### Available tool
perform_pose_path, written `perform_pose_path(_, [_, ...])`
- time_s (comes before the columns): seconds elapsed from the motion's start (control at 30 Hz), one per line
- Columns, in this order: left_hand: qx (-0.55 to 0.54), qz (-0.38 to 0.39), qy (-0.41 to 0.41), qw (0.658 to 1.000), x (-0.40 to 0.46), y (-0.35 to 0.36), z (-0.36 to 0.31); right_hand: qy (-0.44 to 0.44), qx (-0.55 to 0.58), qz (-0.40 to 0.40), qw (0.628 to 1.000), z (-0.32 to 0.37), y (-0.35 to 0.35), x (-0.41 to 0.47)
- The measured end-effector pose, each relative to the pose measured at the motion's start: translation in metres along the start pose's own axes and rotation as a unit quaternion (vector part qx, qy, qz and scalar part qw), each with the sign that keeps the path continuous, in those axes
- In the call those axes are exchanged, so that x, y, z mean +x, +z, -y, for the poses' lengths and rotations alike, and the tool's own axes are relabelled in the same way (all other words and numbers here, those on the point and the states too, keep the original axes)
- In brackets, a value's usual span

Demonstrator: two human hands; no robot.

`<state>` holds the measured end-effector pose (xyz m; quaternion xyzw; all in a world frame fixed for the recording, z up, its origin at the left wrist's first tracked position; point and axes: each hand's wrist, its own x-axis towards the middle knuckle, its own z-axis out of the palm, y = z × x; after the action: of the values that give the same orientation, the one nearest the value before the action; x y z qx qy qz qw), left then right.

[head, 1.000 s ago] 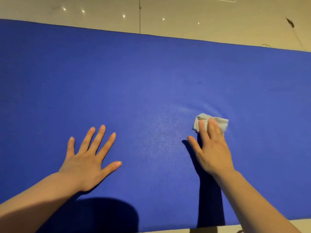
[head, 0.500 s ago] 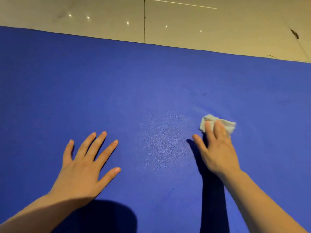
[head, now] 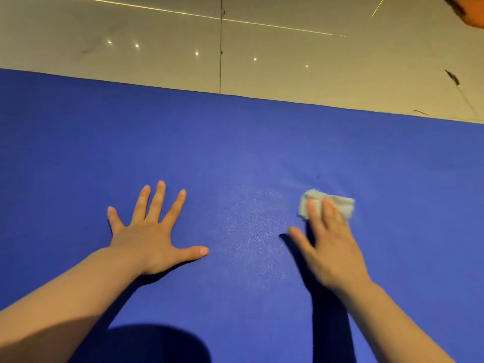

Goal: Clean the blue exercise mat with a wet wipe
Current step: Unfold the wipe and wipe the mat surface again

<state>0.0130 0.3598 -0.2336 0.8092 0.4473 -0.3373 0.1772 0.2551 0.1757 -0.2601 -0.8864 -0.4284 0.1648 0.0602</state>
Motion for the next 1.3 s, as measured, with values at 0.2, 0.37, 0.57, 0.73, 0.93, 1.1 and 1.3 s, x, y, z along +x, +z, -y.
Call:
perform_pose_path(0.2, [0.016, 0.078, -0.009, 0.997, 0.0, -0.01, -0.005, -0.204, 0.018, 0.048, 0.978, 0.06, 0.019, -0.023])
perform_pose_path(0.37, [0.028, 0.11, -0.016, 0.993, -0.005, -0.019, -0.009, -0.262, -0.044, -0.023, 0.964, 0.047, 0.027, 0.011])
perform_pose_path(0.57, [0.031, 0.118, -0.009, 0.992, -0.006, -0.022, -0.009, 0.029, 0.035, -0.031, 0.999, -0.004, -0.016, 0.071])
perform_pose_path(0.73, [0.013, 0.126, 0.0, 0.992, -0.006, -0.024, -0.009, -0.197, 0.039, 0.042, 0.979, 0.079, 0.013, 0.041])
perform_pose_path(0.93, [0.01, 0.126, 0.0, 0.992, -0.005, -0.024, -0.006, -0.18, -0.053, -0.037, 0.981, 0.031, 0.0, 0.089])
perform_pose_path(1.1, [0.017, 0.131, -0.009, 0.991, -0.006, -0.023, -0.008, 0.028, 0.025, -0.027, 0.999, 0.01, -0.025, 0.116])
perform_pose_path(1.3, [0.03, 0.121, -0.037, 0.992, -0.002, -0.024, -0.01, -0.252, 0.002, 0.049, 0.967, 0.092, 0.008, 0.104])
